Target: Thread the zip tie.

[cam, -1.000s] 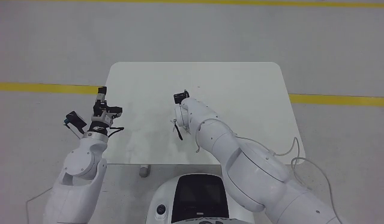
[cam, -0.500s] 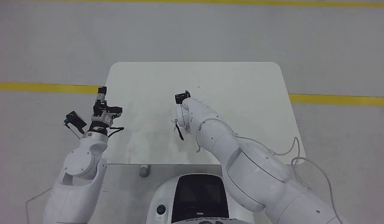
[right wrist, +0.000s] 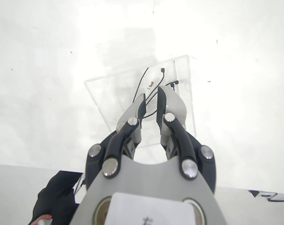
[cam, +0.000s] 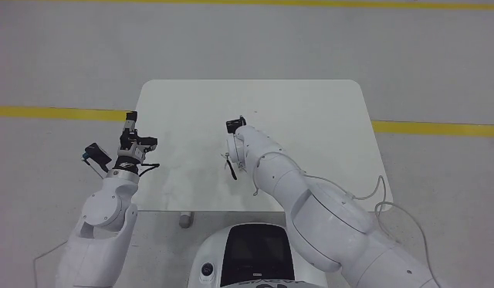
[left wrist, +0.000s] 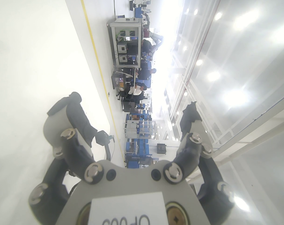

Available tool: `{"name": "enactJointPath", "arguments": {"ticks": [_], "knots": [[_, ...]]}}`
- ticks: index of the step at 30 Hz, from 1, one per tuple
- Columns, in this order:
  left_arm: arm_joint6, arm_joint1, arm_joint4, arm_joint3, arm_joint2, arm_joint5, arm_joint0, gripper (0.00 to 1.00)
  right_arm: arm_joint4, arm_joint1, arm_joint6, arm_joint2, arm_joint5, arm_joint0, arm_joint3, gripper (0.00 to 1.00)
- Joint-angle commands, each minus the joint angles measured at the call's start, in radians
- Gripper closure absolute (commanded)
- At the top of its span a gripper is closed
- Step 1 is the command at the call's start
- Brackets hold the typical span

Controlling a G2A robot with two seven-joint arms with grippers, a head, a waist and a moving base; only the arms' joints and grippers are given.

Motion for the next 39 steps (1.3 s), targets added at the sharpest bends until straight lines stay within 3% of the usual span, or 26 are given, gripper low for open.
{"name": "enactJointPath", "arguments": {"ticks": [1,11,13,16,25,26,29,31,39], "knots": [[0.000,0.000,0.000,0.000,0.000,0.000,0.000,0.00,0.001,0.000,0.001,0.000,0.000,0.000,0.002,0.86],[0.000,0.000,0.000,0.000,0.000,0.000,0.000,0.00,-0.007,0.000,0.018,-0.002,0.000,-0.003,0.000,0.86],[0.000,0.000,0.000,0.000,0.000,0.000,0.000,0.00,-0.009,0.000,0.021,-0.002,0.000,-0.004,-0.001,0.88],[0.000,0.000,0.000,0.000,0.000,0.000,0.000,0.00,-0.011,0.000,0.024,-0.002,0.000,-0.004,-0.001,0.99],[0.000,0.000,0.000,0.000,0.000,0.000,0.000,0.00,-0.014,0.000,0.029,-0.002,0.000,-0.004,-0.003,1.00],[0.000,0.000,0.000,0.000,0.000,0.000,0.000,0.00,-0.014,0.000,0.029,-0.003,0.000,-0.004,-0.003,0.99],[0.000,0.000,0.000,0.000,0.000,0.000,0.000,0.00,-0.016,0.000,0.028,-0.002,0.000,-0.003,-0.004,0.80],[0.000,0.000,0.000,0.000,0.000,0.000,0.000,0.00,-0.018,0.000,0.028,-0.002,0.000,-0.003,-0.004,0.75],[0.000,0.000,0.000,0.000,0.000,0.000,0.000,0.00,-0.023,0.000,0.030,-0.001,0.000,-0.001,-0.001,0.73]]}}
